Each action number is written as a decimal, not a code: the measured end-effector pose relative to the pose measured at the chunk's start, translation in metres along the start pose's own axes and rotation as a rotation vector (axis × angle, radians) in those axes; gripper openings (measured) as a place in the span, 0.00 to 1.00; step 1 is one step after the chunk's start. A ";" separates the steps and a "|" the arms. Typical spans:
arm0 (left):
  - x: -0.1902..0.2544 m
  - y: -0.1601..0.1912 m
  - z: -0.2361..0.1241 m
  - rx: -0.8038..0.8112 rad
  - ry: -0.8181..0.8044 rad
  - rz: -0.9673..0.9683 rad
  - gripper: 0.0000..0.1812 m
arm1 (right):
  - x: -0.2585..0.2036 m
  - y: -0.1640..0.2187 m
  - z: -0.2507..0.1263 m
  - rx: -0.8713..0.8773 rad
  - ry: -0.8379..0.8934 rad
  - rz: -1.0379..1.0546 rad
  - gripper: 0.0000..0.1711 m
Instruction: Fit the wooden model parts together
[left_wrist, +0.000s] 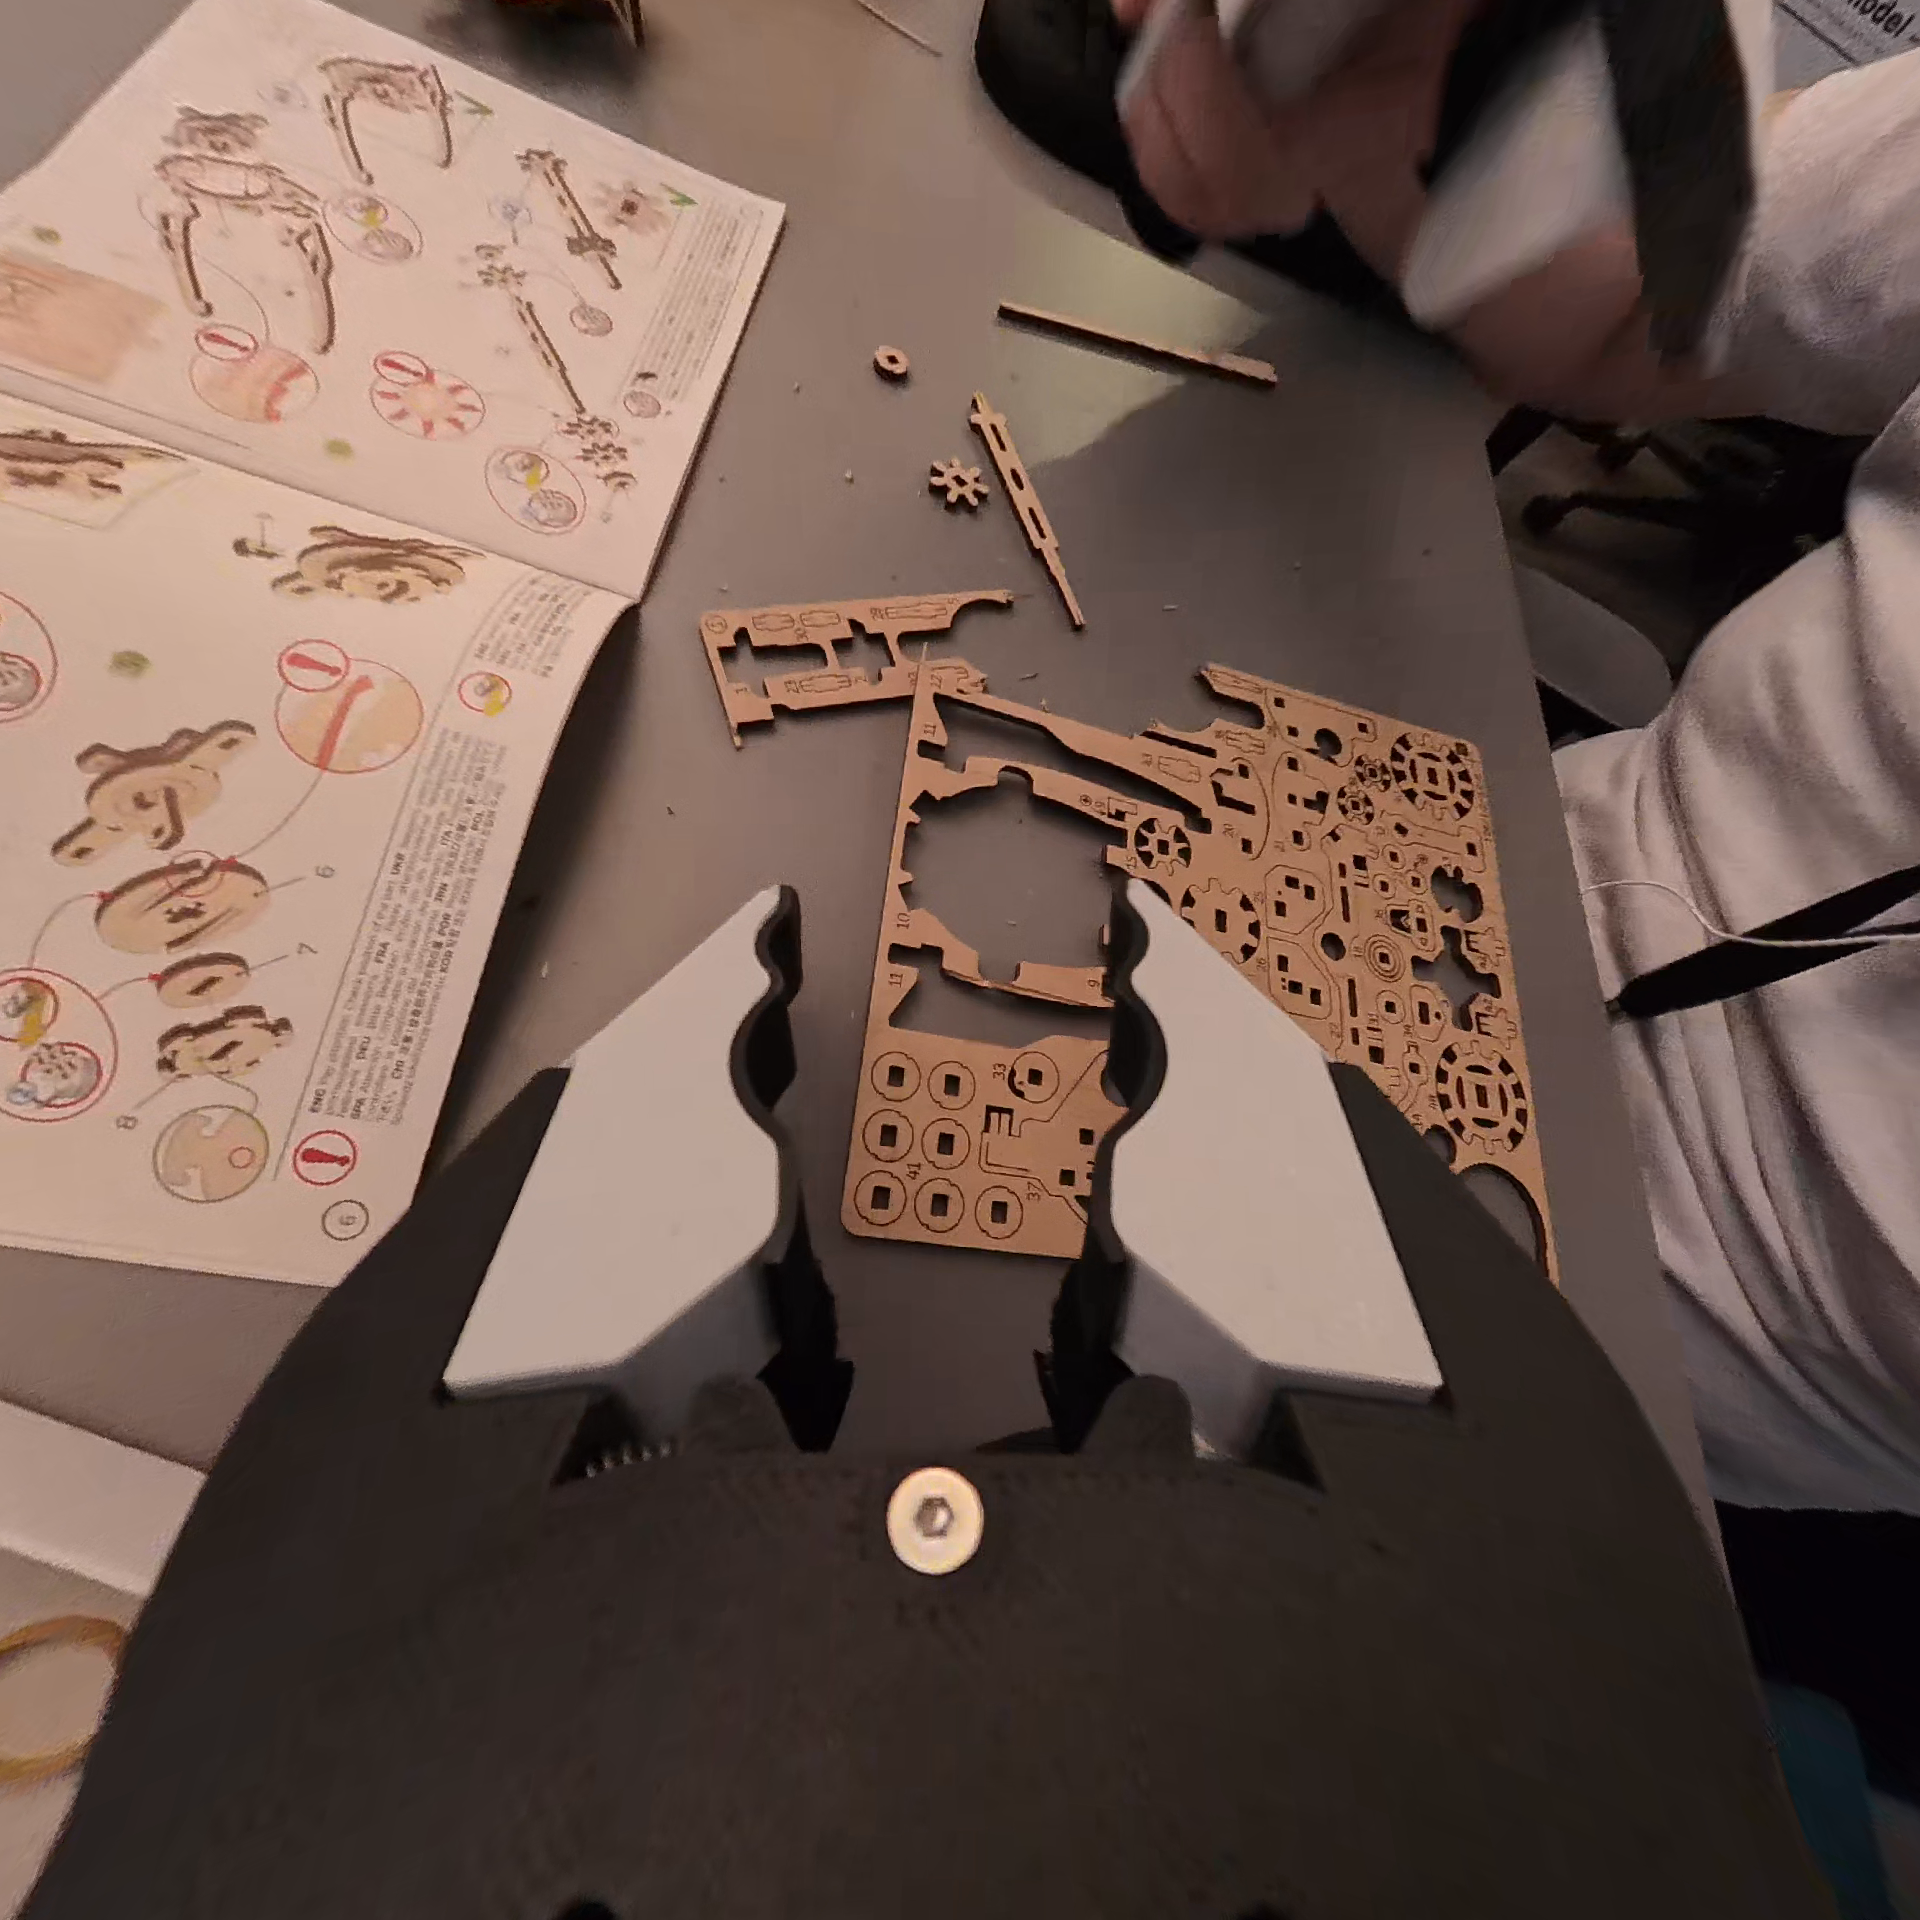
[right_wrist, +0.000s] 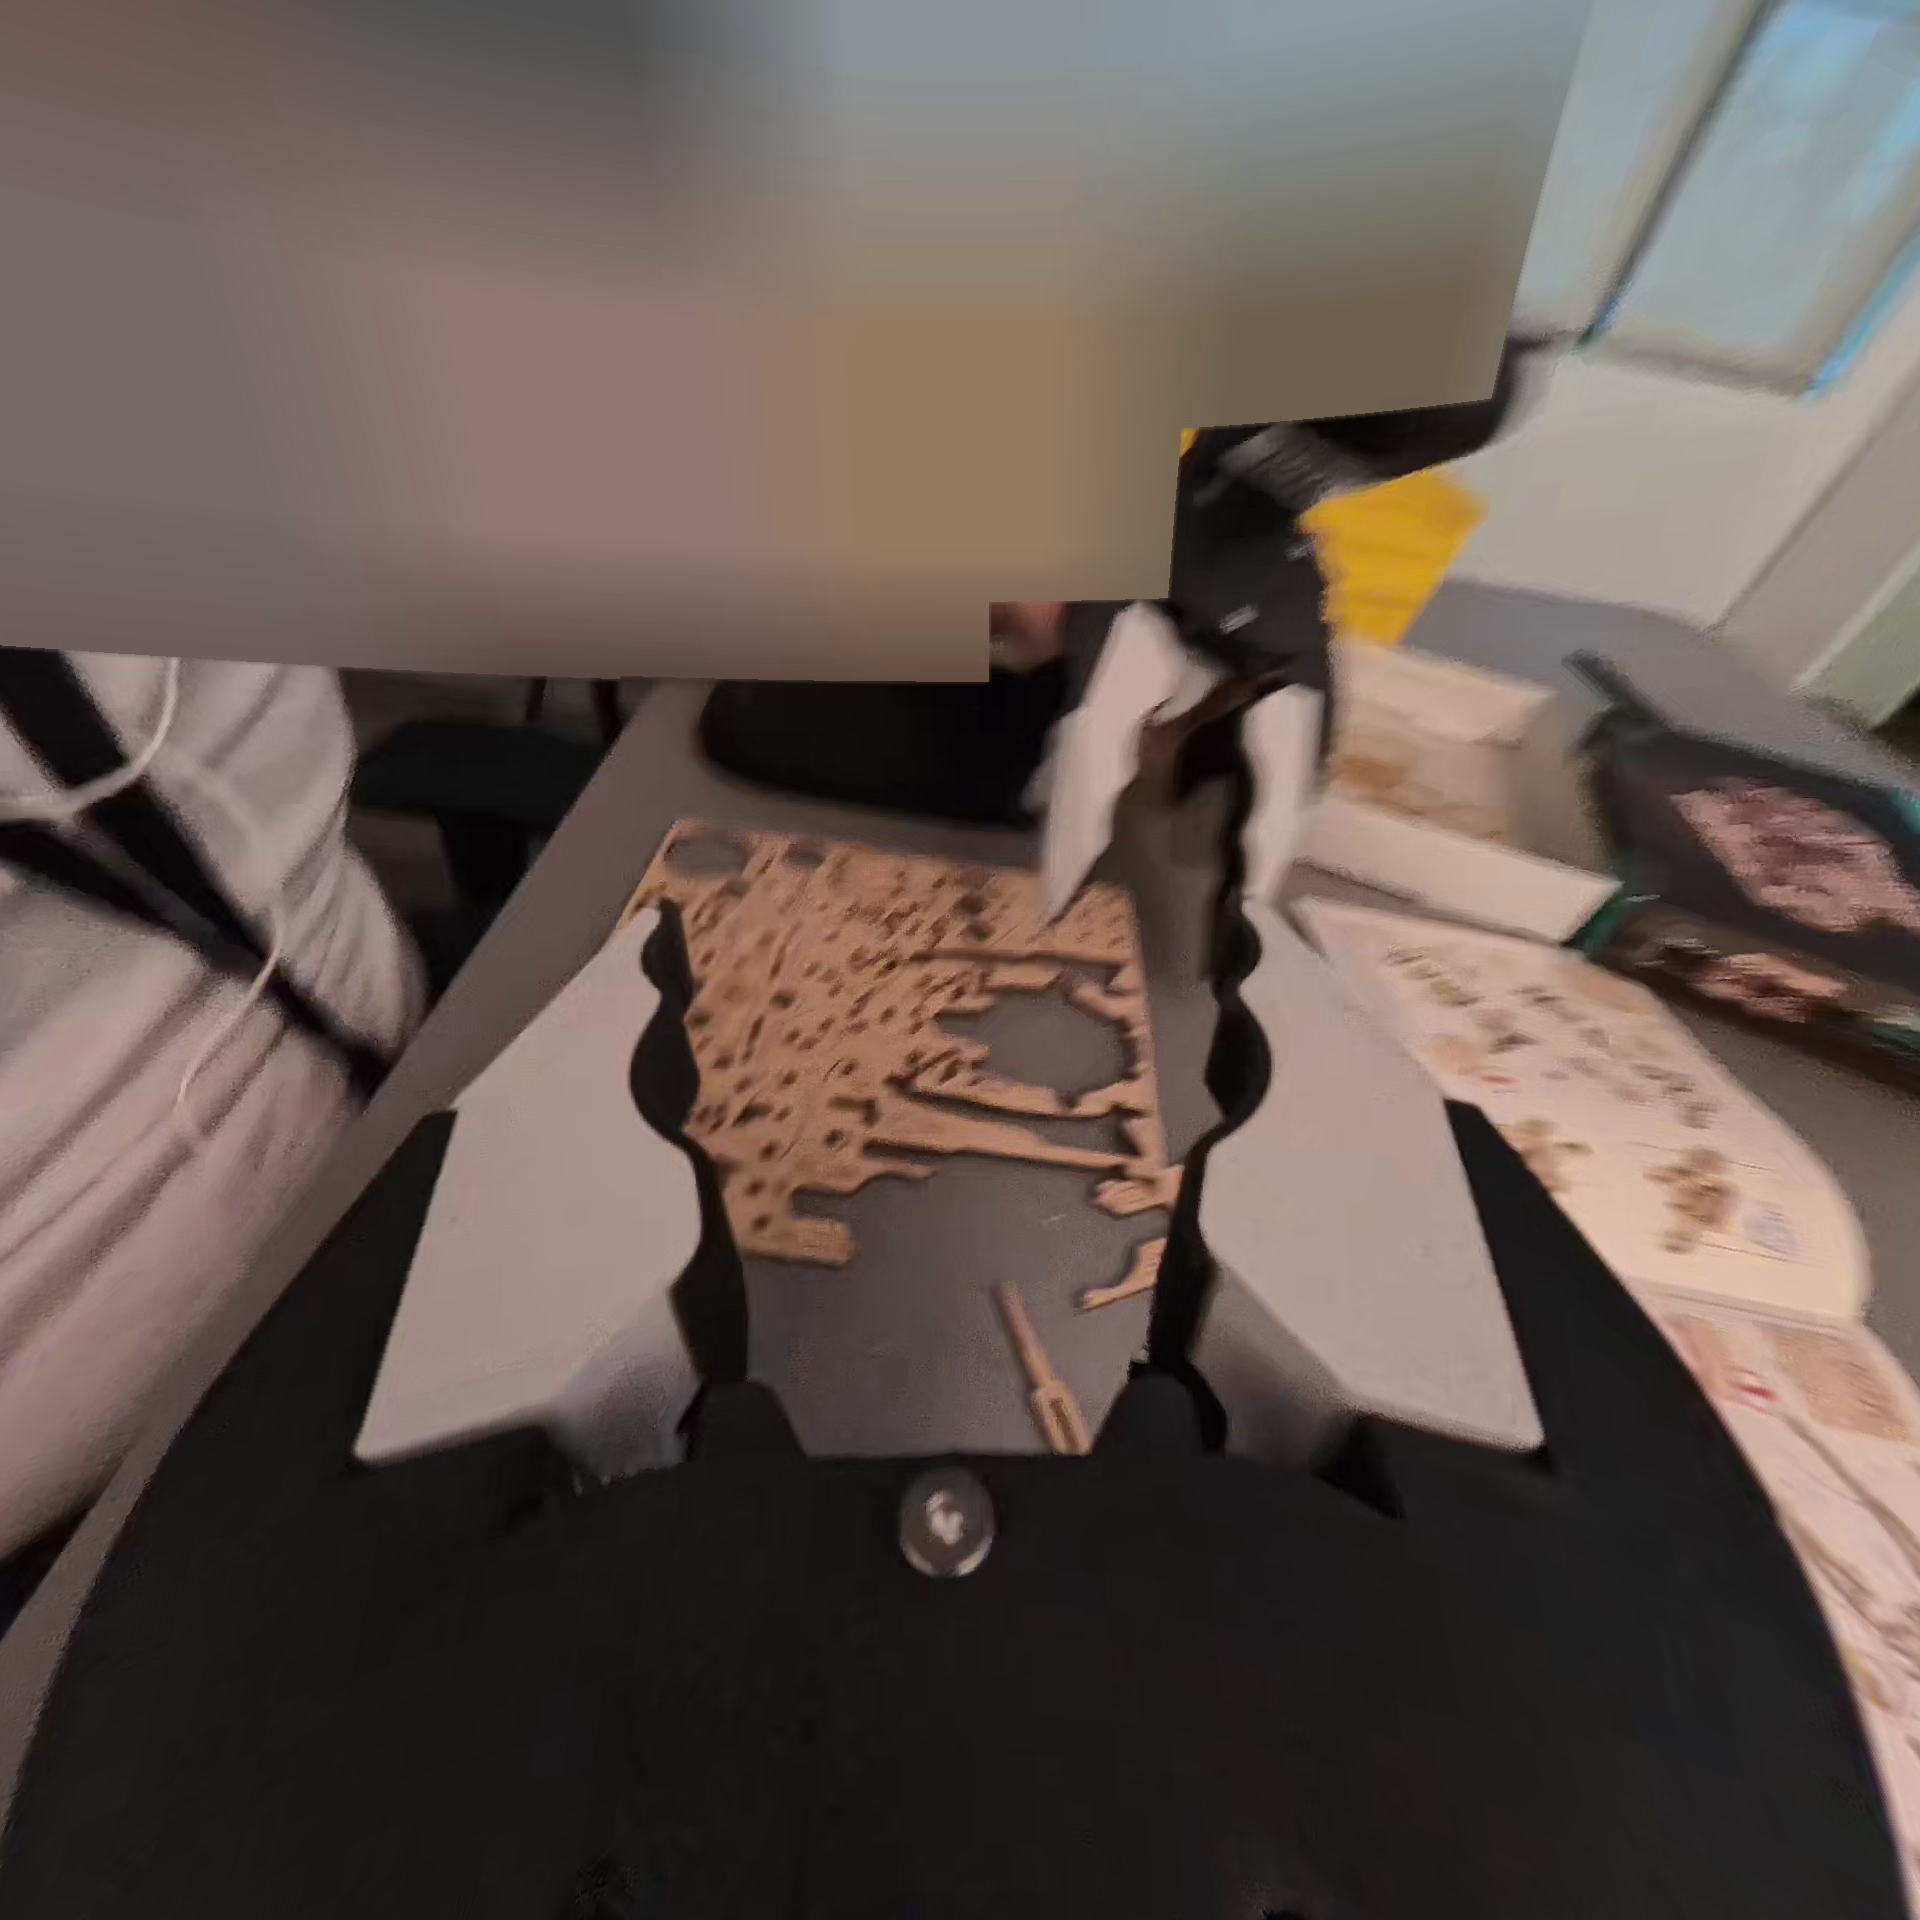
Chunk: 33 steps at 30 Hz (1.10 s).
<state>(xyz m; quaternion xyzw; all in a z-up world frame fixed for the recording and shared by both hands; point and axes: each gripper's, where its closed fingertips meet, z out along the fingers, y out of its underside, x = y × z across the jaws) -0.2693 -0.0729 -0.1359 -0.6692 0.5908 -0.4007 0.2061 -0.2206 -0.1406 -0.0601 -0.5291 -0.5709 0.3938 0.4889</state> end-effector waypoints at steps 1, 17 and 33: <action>-0.001 0.001 0.000 -0.007 -0.005 -0.001 0.32 | -0.013 0.013 0.011 -0.082 -0.021 -0.048 0.59; -0.005 0.001 -0.001 0.002 0.038 -0.103 0.37 | -0.053 0.102 0.015 -0.506 -0.066 0.156 0.77; -0.002 0.011 0.006 -0.074 0.080 -0.123 0.33 | -0.066 0.099 0.014 -0.499 -0.126 0.153 0.82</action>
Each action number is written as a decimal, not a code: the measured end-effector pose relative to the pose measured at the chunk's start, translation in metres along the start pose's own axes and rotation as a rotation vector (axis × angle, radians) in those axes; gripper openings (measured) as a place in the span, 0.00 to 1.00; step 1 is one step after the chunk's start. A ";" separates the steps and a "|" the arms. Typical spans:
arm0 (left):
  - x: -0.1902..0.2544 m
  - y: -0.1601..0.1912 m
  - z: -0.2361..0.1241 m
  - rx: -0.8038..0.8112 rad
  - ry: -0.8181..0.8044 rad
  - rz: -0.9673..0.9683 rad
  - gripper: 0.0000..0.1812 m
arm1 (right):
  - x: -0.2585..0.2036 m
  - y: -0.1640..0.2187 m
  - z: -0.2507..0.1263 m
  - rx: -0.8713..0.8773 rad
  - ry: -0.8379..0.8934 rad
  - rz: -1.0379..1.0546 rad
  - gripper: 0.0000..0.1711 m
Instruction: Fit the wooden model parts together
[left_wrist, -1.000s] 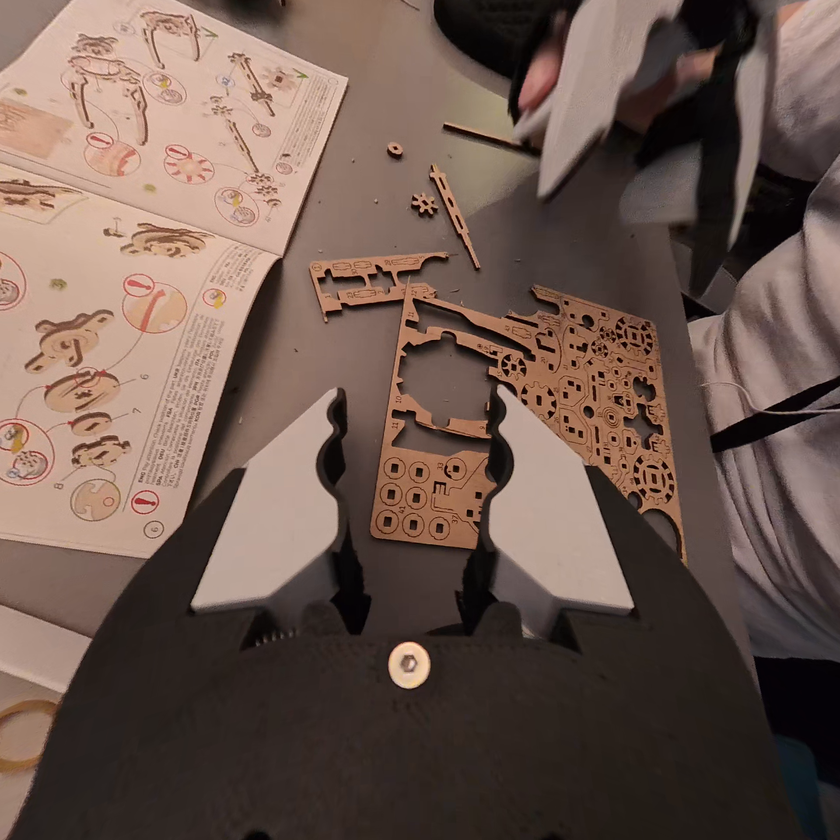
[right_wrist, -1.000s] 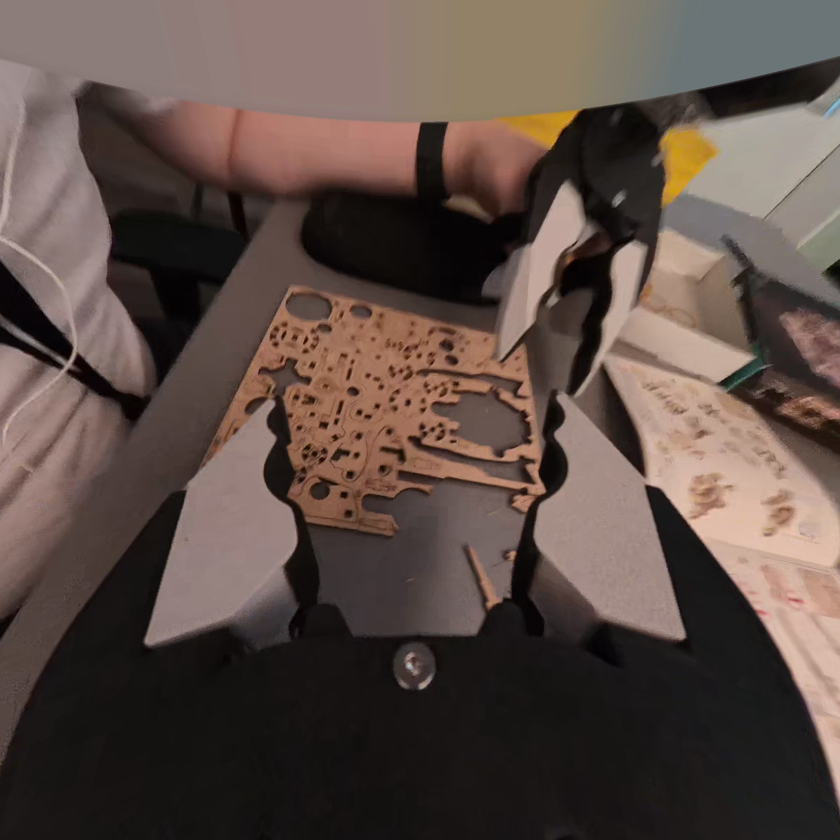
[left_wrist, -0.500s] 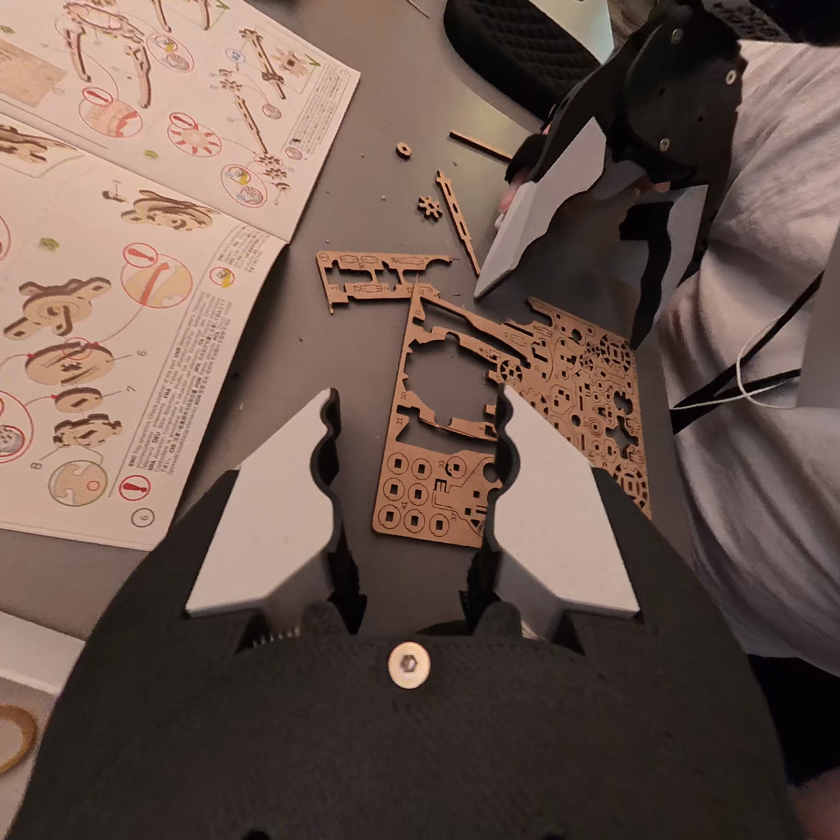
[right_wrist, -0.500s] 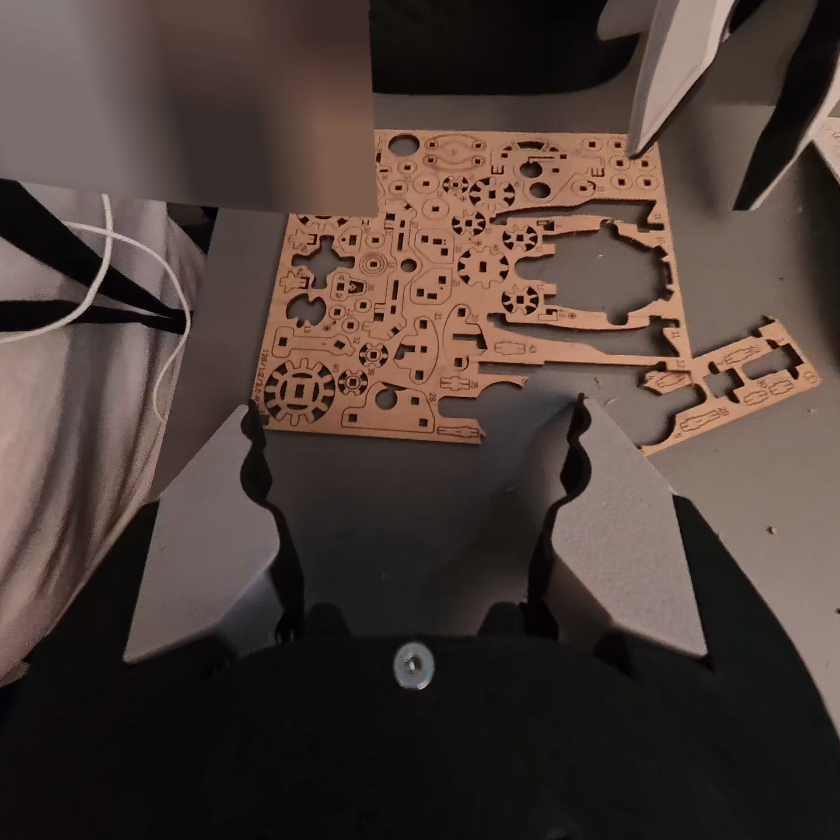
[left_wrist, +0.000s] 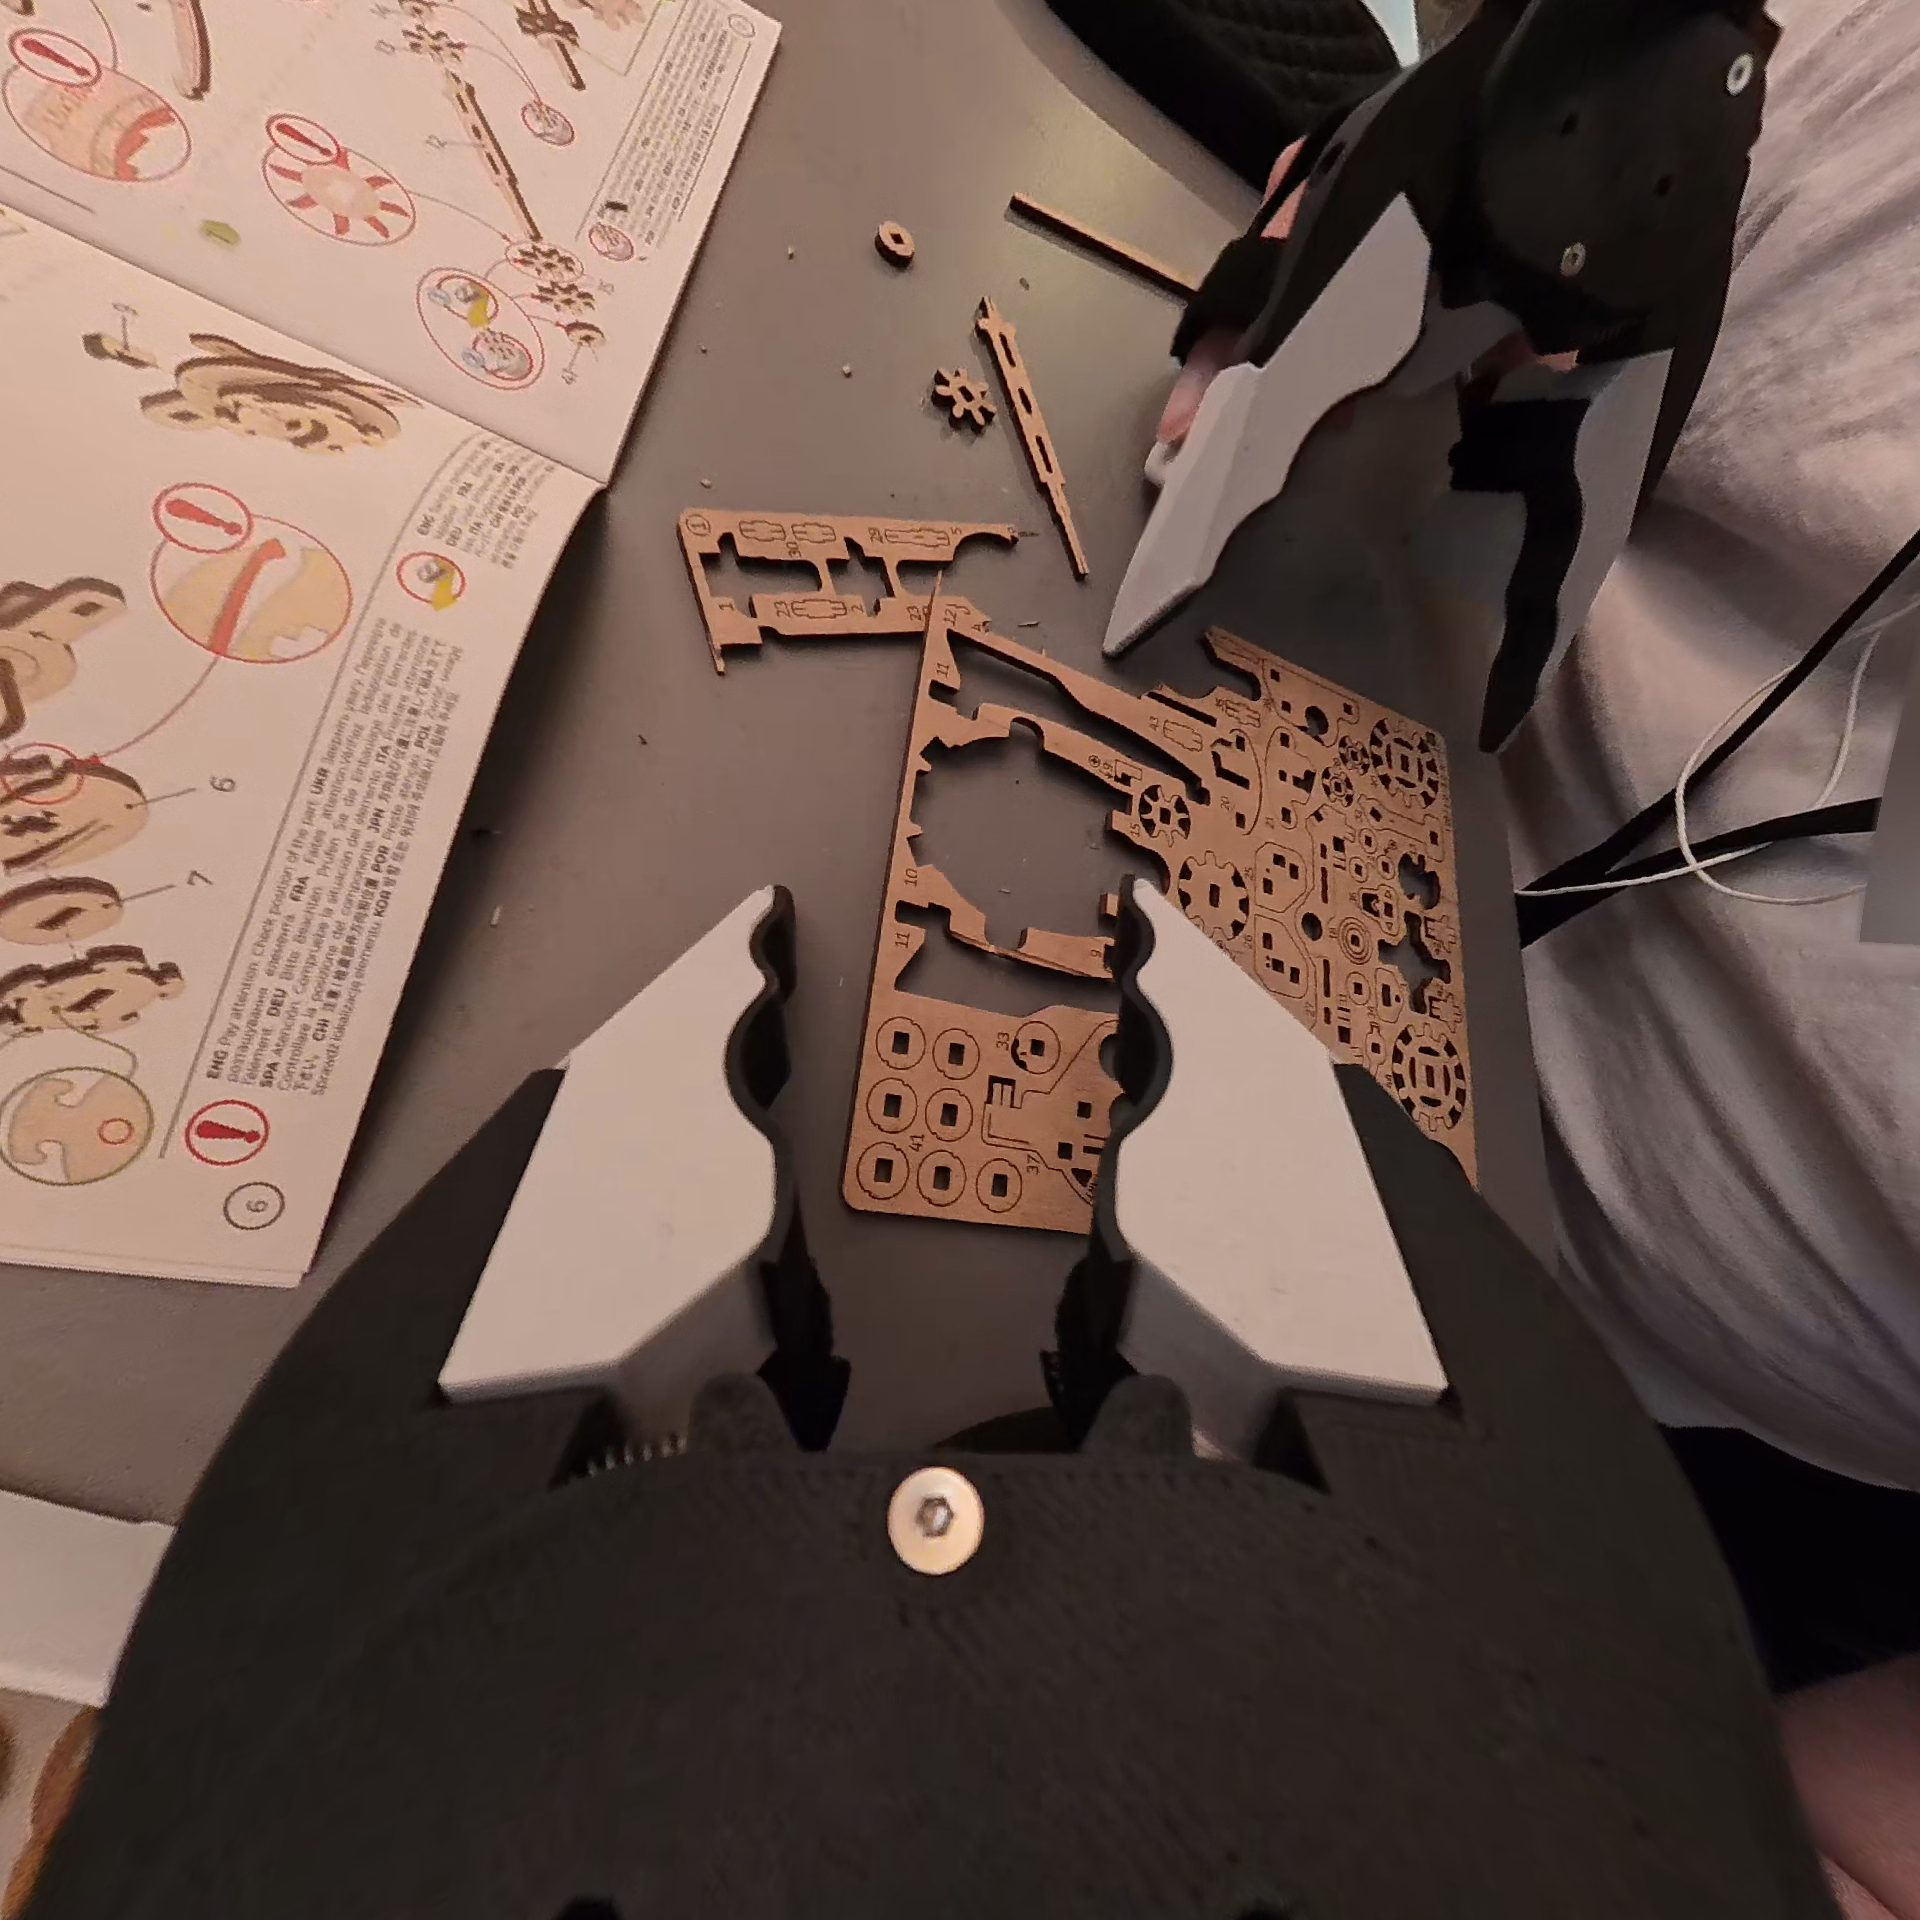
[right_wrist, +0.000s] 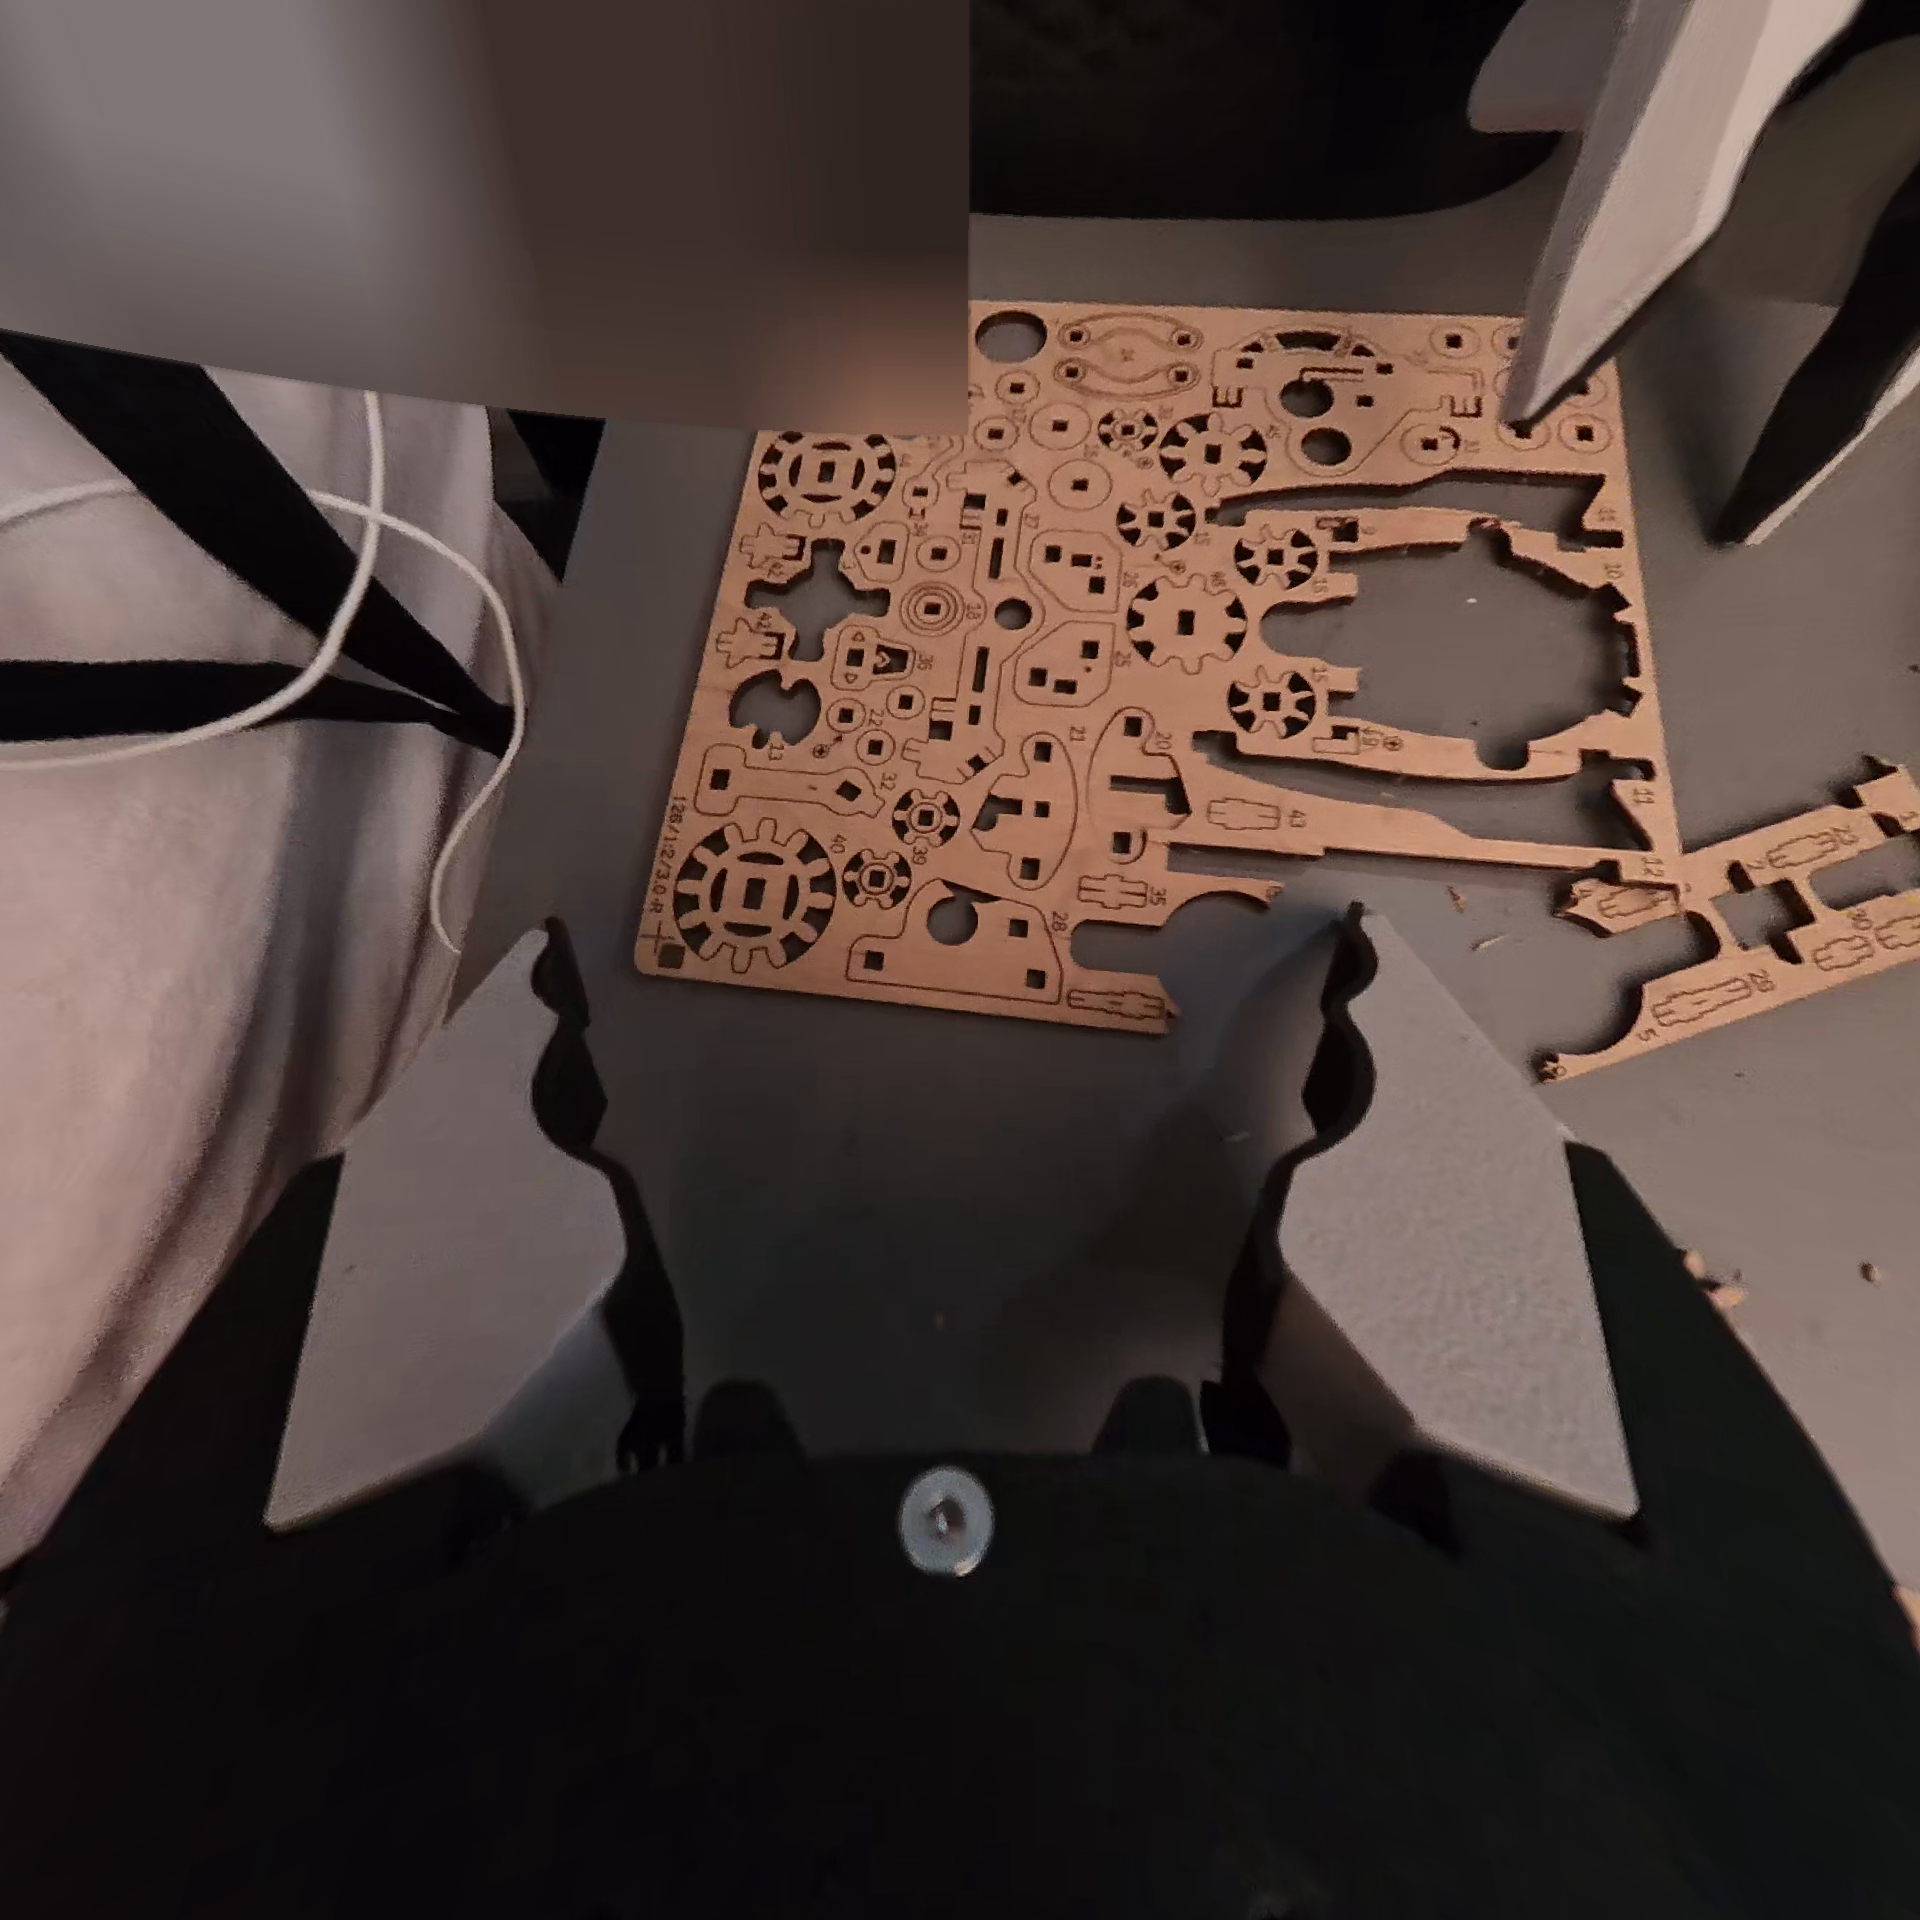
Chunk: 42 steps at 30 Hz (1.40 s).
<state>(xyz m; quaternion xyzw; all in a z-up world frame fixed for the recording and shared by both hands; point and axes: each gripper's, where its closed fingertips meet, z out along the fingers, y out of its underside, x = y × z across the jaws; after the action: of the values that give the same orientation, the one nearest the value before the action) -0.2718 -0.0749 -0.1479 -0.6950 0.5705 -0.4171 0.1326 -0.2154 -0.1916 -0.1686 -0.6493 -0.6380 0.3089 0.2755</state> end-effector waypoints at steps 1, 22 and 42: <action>0.000 0.000 0.000 0.000 0.001 -0.001 0.33 | 0.000 0.001 0.001 -0.012 0.009 -0.019 0.81; 0.006 0.003 0.002 -0.019 0.028 0.009 0.29 | 0.013 0.001 -0.002 0.001 0.061 -0.006 0.68; 0.011 -0.009 -0.004 0.048 0.033 0.026 0.34 | 0.012 0.000 -0.002 0.008 0.055 -0.009 0.62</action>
<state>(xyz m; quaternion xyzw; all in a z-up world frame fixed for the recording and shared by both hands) -0.2690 -0.0808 -0.1349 -0.6773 0.5713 -0.4401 0.1452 -0.2136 -0.1791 -0.1677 -0.6535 -0.6319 0.2925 0.2969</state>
